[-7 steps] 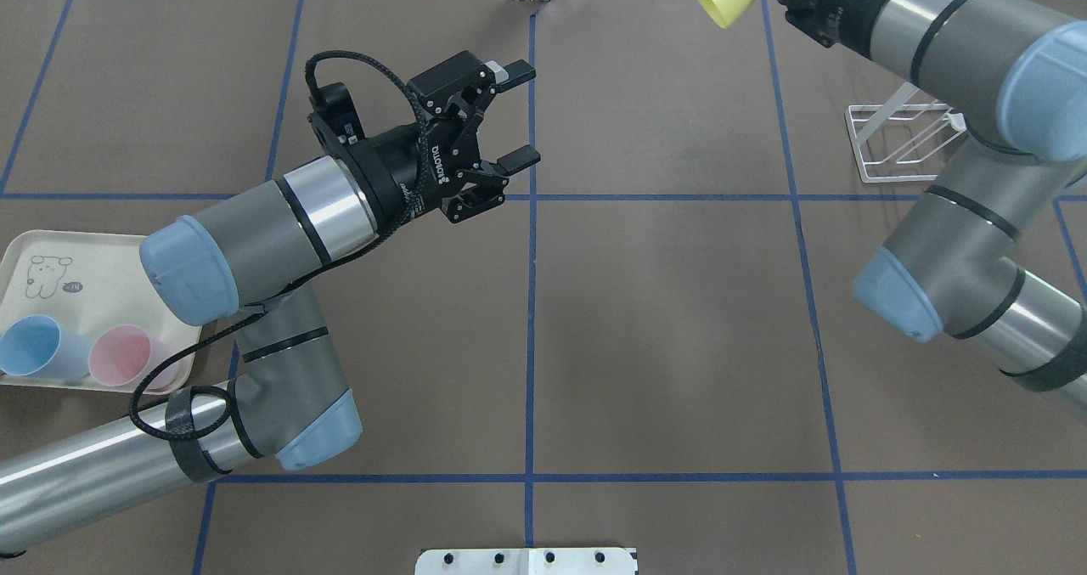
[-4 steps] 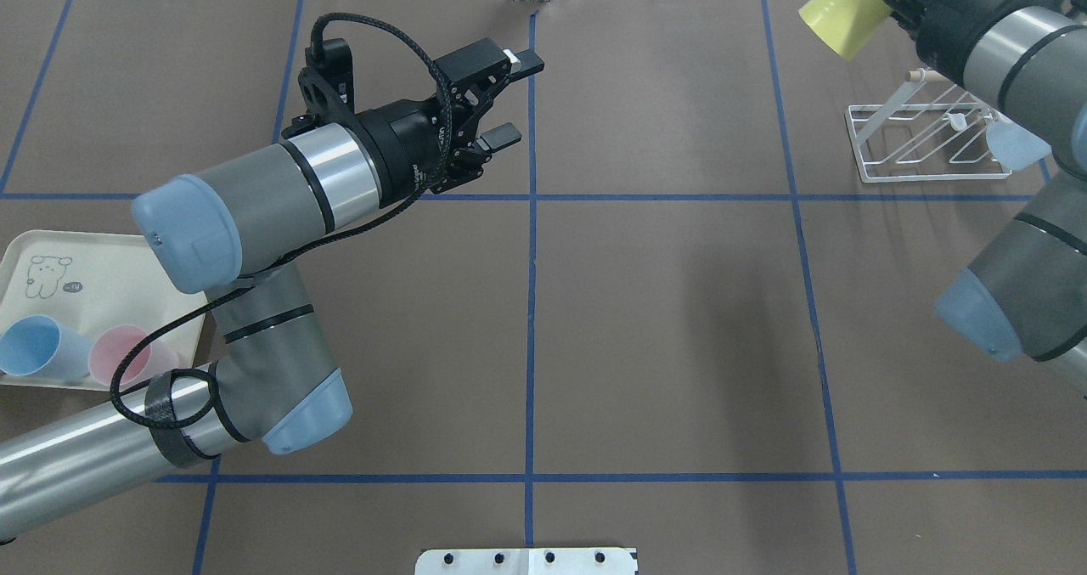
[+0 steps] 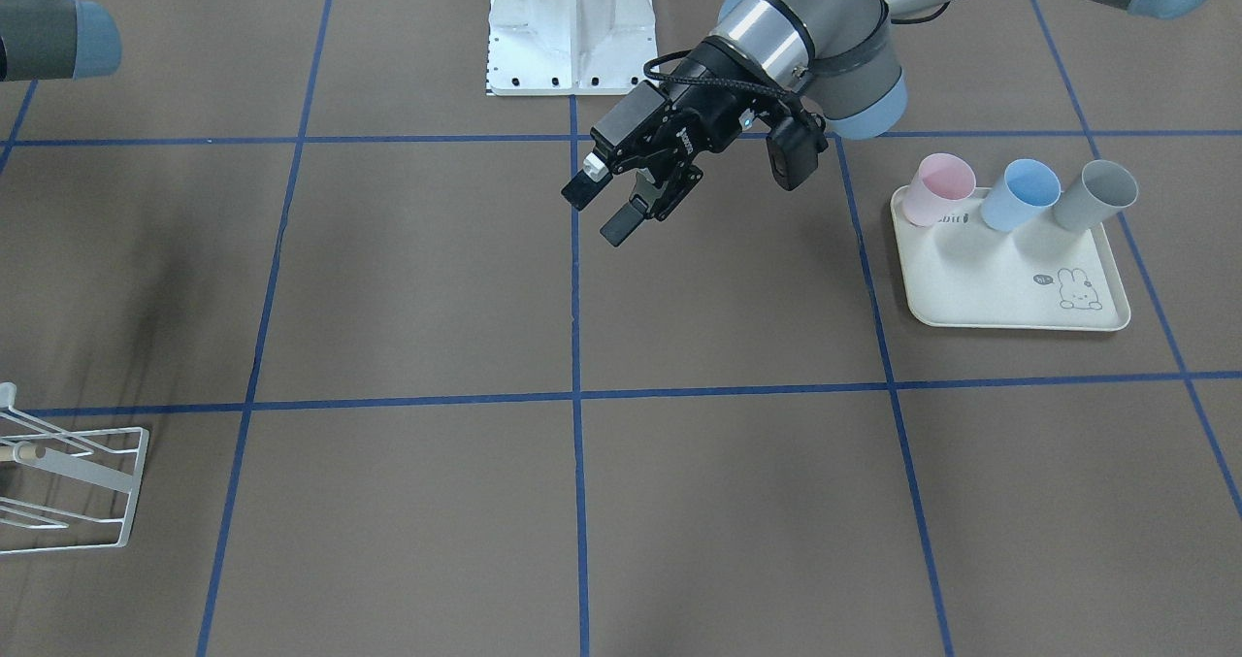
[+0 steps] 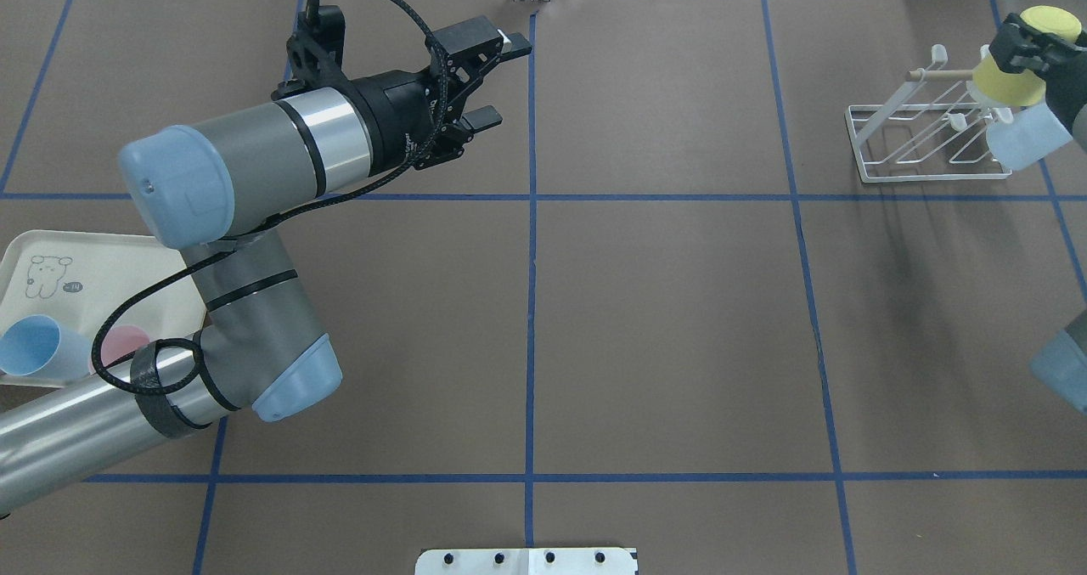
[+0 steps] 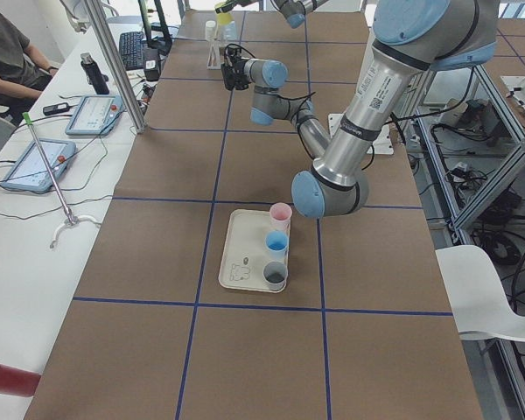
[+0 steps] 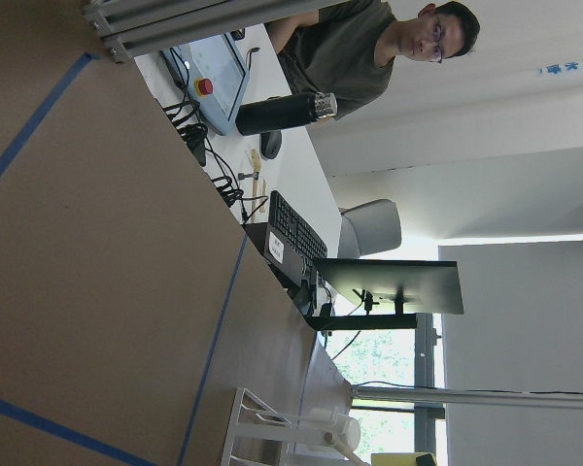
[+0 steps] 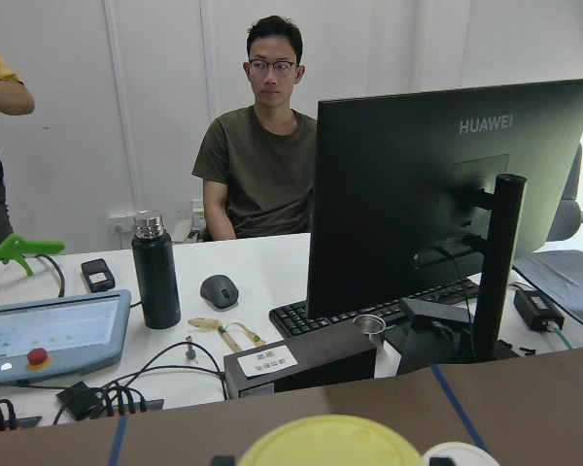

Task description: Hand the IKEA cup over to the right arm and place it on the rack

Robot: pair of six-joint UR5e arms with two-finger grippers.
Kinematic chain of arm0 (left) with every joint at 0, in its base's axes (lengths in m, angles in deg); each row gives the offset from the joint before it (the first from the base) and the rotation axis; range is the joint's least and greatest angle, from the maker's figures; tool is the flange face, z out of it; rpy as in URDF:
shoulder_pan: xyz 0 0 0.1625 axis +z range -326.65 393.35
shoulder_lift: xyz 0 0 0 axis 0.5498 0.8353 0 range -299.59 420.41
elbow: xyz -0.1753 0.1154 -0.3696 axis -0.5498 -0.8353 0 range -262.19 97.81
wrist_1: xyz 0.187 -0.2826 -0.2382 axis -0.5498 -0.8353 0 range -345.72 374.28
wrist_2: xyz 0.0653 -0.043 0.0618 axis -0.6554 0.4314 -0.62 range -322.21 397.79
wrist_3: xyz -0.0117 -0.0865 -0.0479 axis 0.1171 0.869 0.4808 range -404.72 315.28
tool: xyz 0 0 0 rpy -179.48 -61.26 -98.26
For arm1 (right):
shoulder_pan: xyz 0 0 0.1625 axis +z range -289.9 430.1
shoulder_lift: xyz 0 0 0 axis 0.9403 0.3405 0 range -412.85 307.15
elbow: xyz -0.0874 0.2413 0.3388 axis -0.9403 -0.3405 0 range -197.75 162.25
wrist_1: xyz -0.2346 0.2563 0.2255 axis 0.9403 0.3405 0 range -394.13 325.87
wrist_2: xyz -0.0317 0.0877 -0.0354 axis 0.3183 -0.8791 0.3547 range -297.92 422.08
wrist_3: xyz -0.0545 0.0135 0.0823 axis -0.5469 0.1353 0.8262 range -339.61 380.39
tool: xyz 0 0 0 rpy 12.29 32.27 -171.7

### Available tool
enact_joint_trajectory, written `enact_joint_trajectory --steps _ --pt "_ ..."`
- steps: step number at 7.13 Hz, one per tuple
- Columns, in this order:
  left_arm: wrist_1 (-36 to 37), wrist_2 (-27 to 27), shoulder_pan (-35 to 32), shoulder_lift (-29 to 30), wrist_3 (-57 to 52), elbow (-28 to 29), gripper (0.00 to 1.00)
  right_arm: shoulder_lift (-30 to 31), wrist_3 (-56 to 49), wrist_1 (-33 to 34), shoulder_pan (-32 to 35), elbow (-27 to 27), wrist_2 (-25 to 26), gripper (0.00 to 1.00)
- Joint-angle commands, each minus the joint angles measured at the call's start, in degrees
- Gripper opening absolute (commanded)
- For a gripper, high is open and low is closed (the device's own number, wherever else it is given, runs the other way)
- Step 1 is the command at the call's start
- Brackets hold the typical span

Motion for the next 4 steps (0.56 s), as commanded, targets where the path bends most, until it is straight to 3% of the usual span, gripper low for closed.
enact_joint_trajectory --steps 1,4 --pt "0.08 0.06 -0.05 -0.07 -0.01 0.16 1.0 1.67 -1.14 0.0 -0.14 -0.81 1.77 0.0" --pt "0.08 0.14 0.04 0.02 0.08 0.16 1.0 -0.61 -1.14 -0.44 -0.49 -6.26 1.69 0.0"
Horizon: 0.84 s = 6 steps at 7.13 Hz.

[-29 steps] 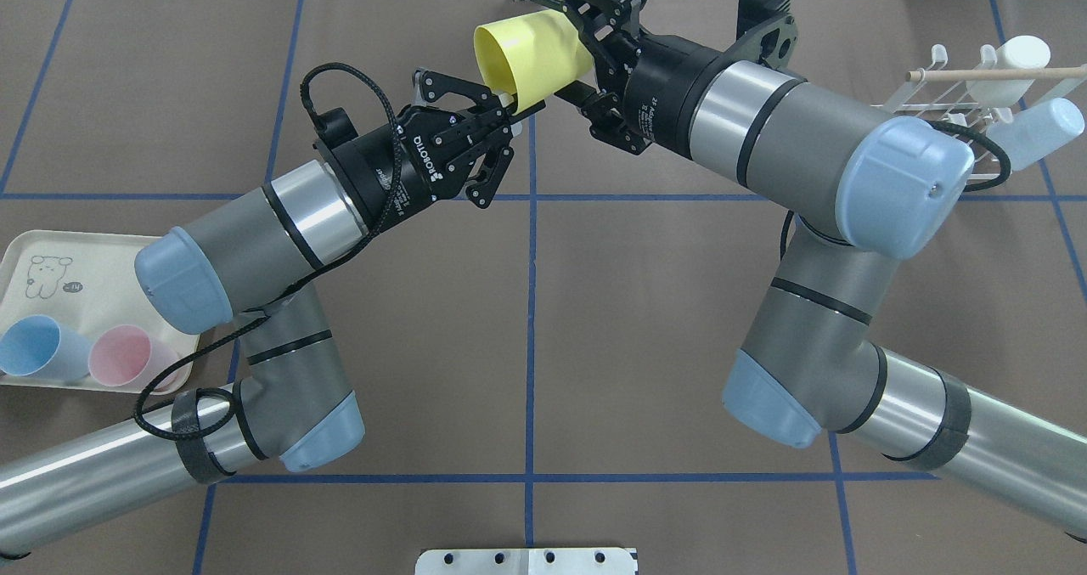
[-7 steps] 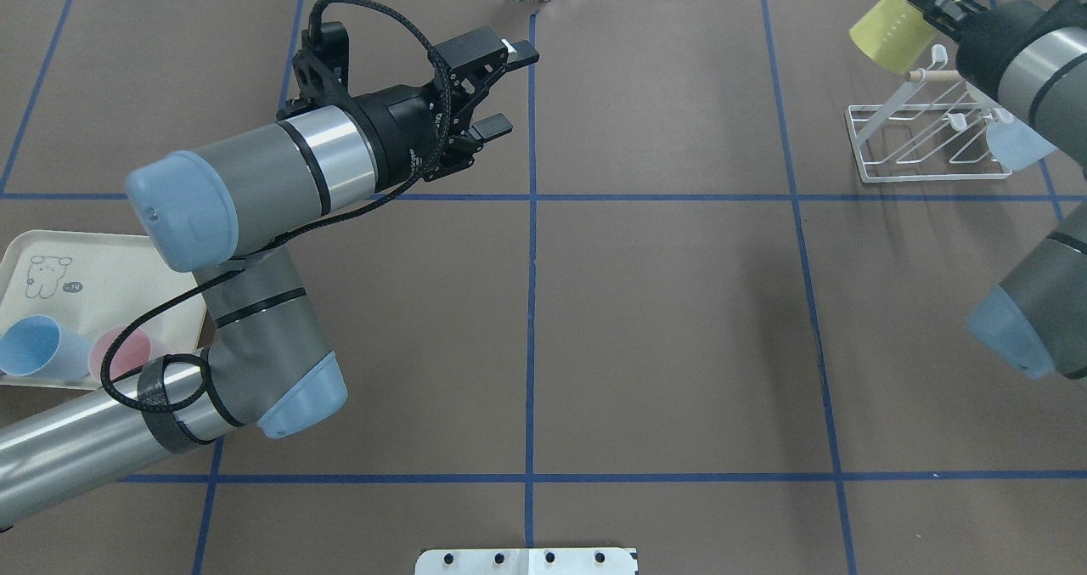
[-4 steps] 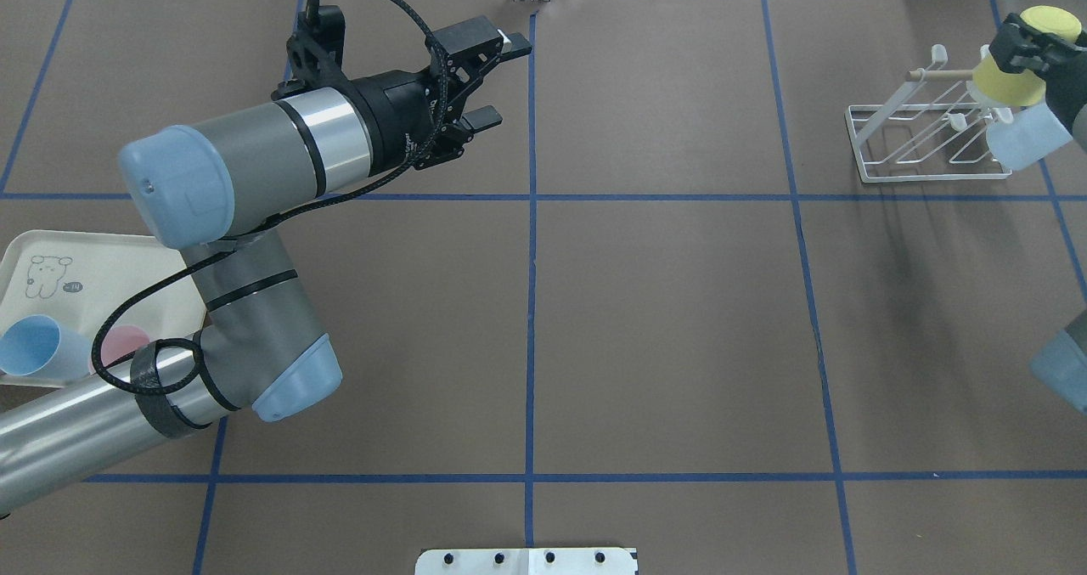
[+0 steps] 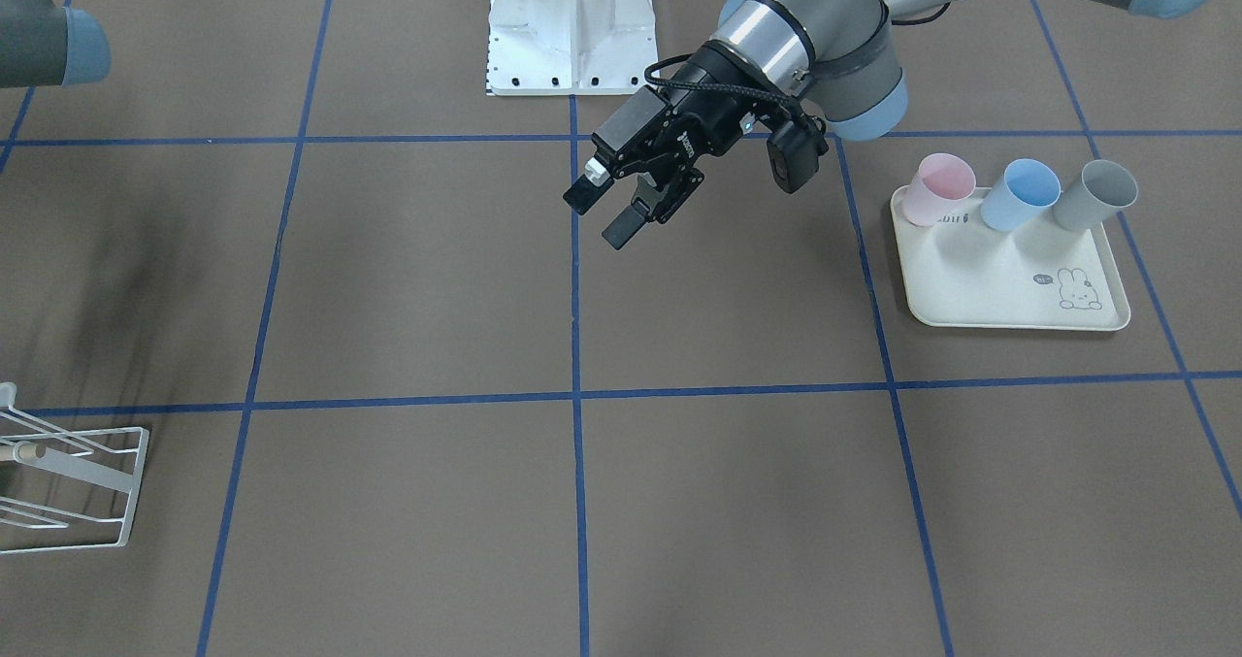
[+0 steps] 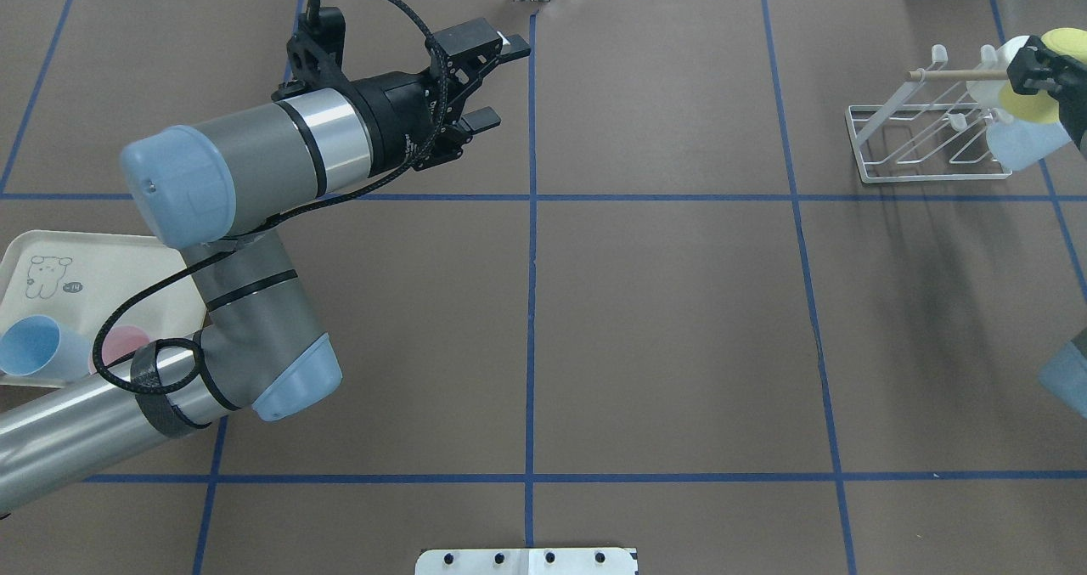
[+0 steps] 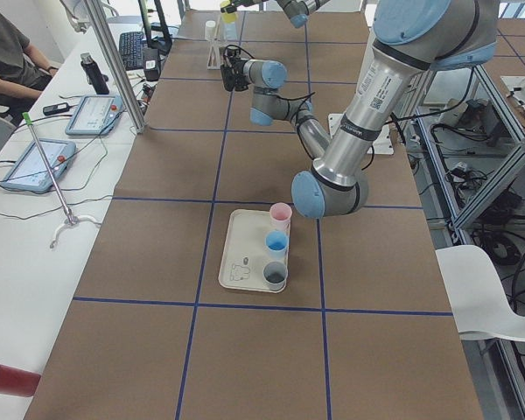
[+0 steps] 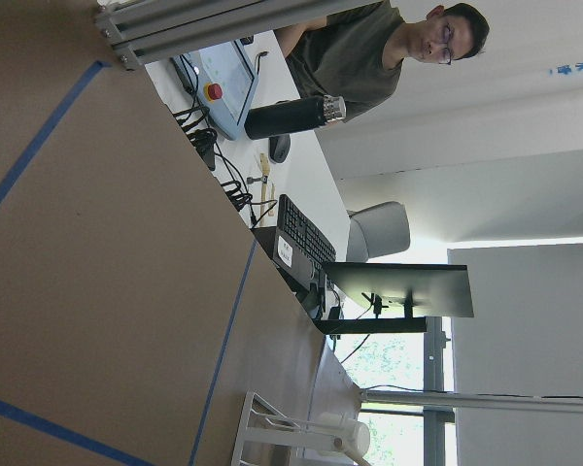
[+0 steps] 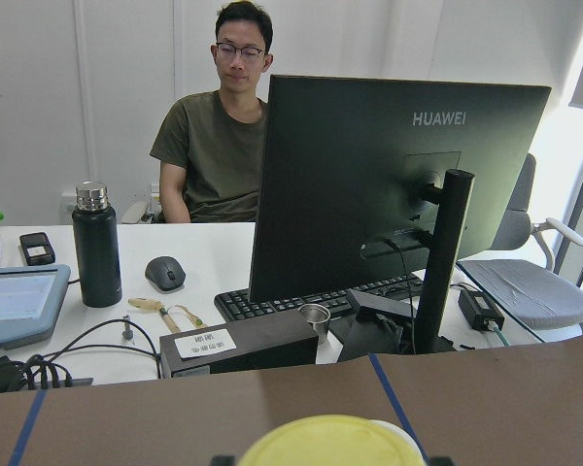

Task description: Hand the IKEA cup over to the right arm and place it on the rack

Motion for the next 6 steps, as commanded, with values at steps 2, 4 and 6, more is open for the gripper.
enact_joint_trajectory --steps 2,4,6 --pt "0.0 0.07 0.04 0.03 0.01 0.0 1.0 -1.82 0.01 -0.14 -0.22 -2.23 -0.09 0.0" --pt "0.0 0.07 0.13 0.03 0.01 0.09 1.0 -1.82 0.01 -0.14 -0.31 -2.85 -0.09 0.0" --pt "0.0 0.07 0.13 0.03 0.01 0.09 1.0 -2.35 0.53 -0.14 -1.01 -4.16 -0.01 0.0"
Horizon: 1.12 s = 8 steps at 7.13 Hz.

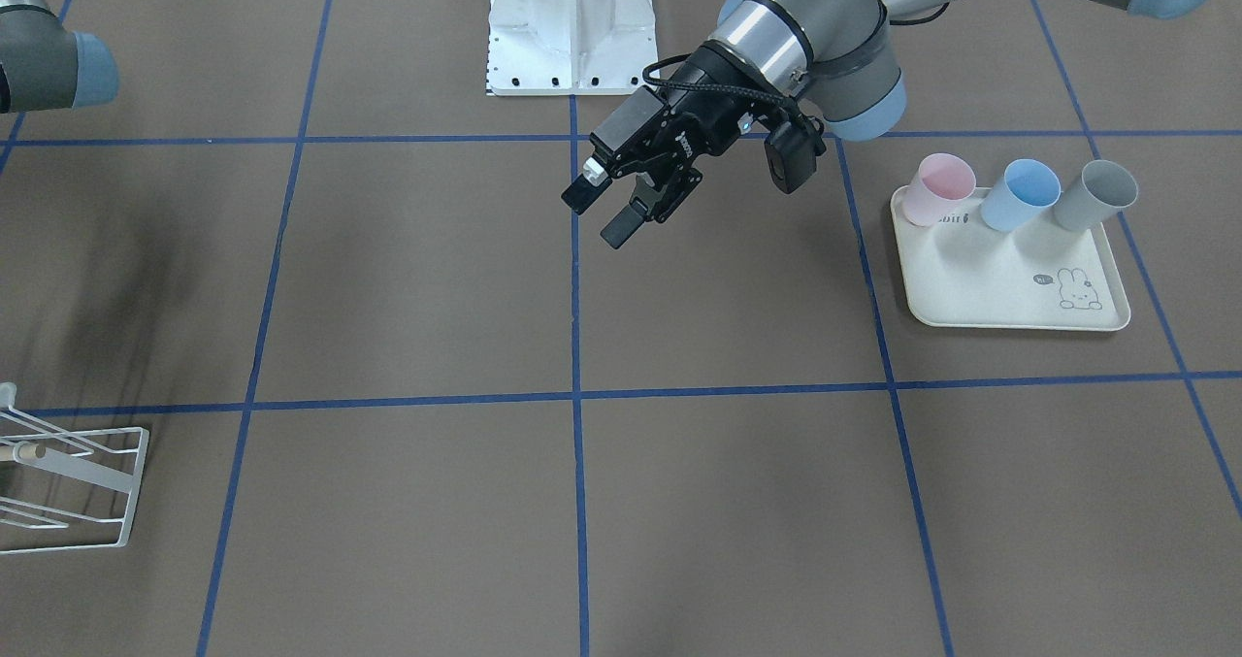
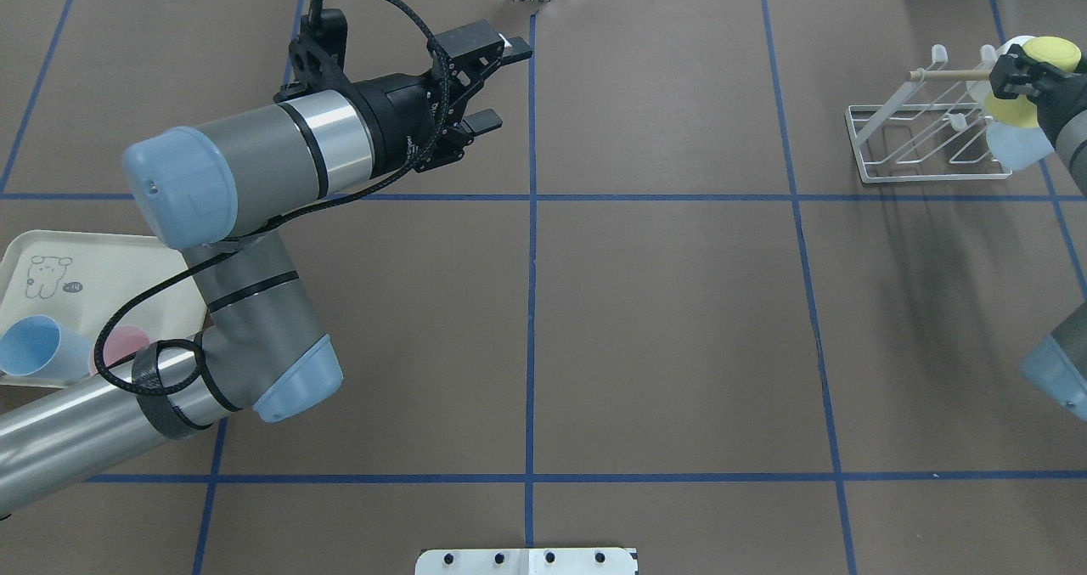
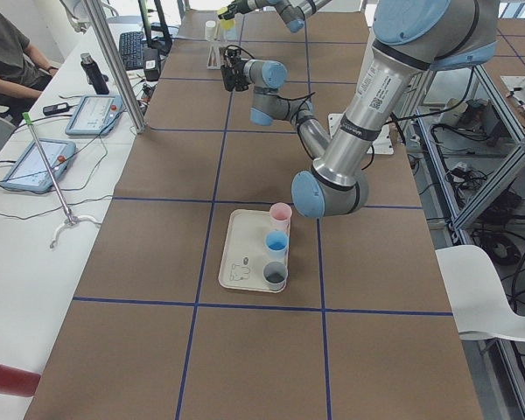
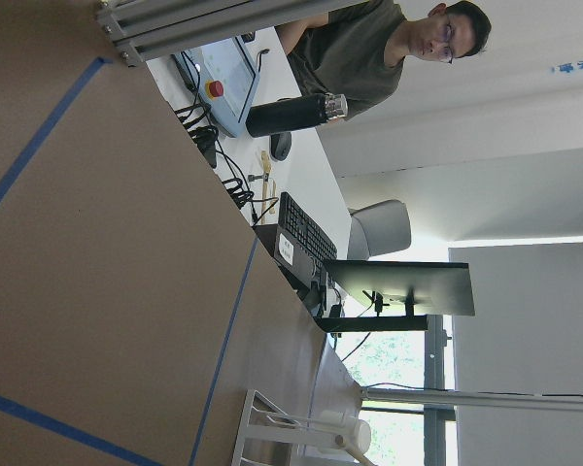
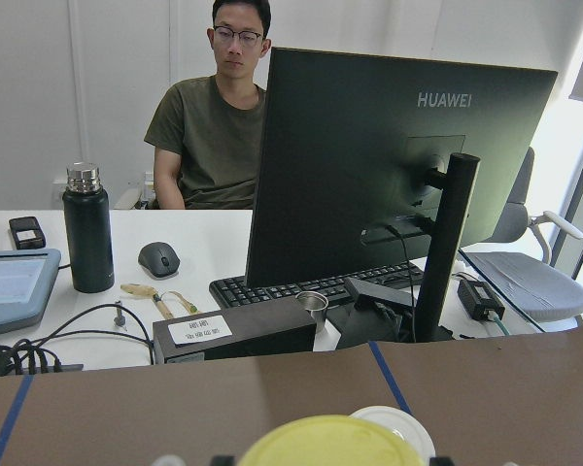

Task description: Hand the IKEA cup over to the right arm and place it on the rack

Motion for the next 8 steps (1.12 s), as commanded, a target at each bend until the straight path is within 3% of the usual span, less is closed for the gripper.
enact_joint_trajectory --steps 1,7,8 --pt "0.0 -0.09 0.0 0.09 0.09 -0.05 1.0 -0.47 0.45 0.0 -0.71 -1.27 0.07 0.0" --pt "0.0 -0.18 0.09 0.0 0.18 -0.23 1.0 -1.17 -0.16 -0.09 -0.89 -3.73 0.07 0.0" --pt "0.0 -0.18 0.18 -0.08 0.18 -0.23 1.0 -1.09 -0.34 -0.09 -0.89 -3.74 0.07 0.22"
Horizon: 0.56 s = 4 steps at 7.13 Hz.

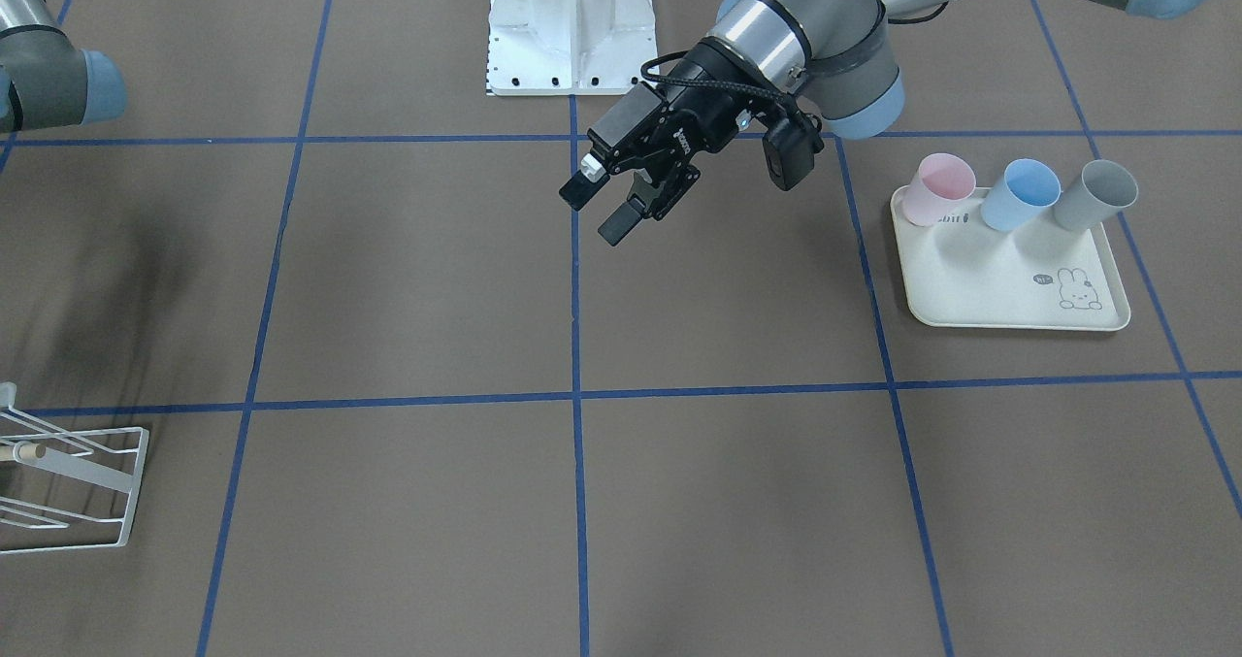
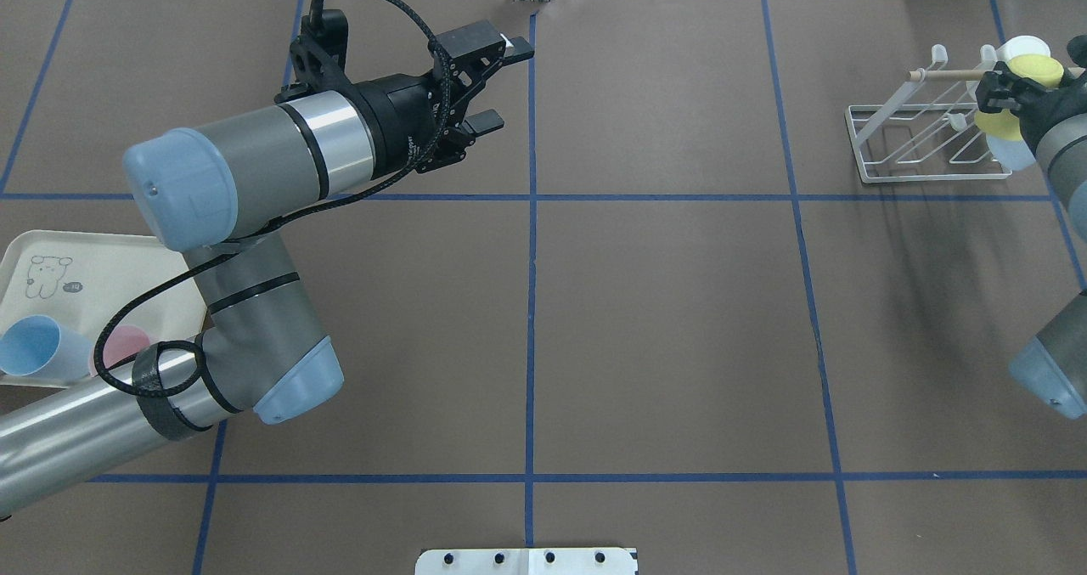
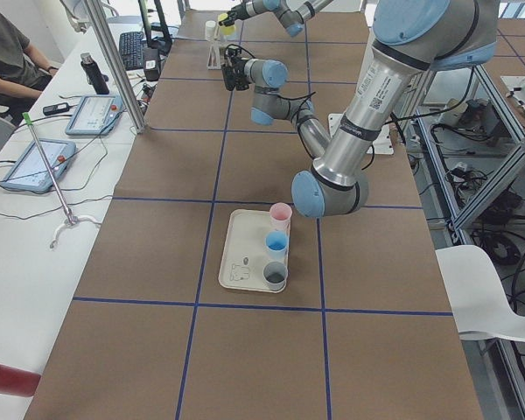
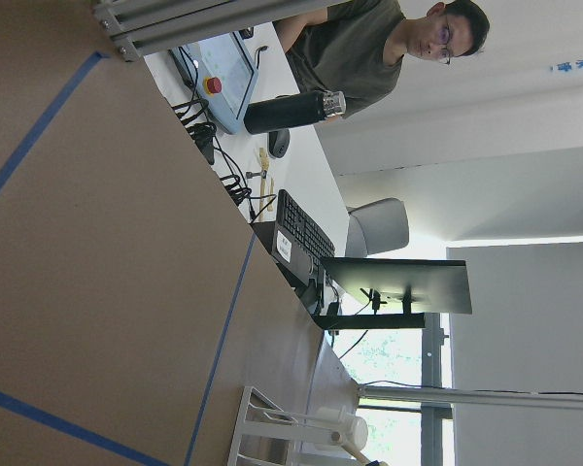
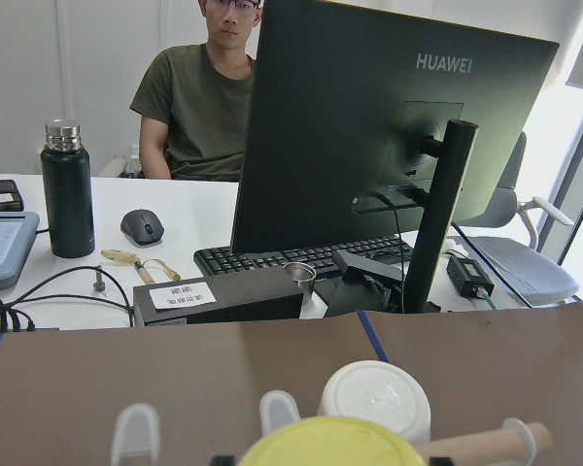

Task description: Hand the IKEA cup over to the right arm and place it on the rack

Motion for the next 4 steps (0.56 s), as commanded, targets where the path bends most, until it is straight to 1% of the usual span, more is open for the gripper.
enact_joint_trajectory --steps 1,2,4 --pt "0.0 0.06 -0.06 -0.09 0.01 -0.01 1.0 0.07 0.0 -0.02 0.08 -0.73 -0.09 0.84" --pt "0.0 -0.03 0.03 -0.17 0.01 -0.01 1.0 0.16 0.09 -0.28 0.08 -1.78 0.0 0.99" --pt "0.0 -0.03 0.03 -0.18 0.01 0.08 1.0 0.08 -0.17 -2.21 0.08 -2.67 -0.09 1.0"
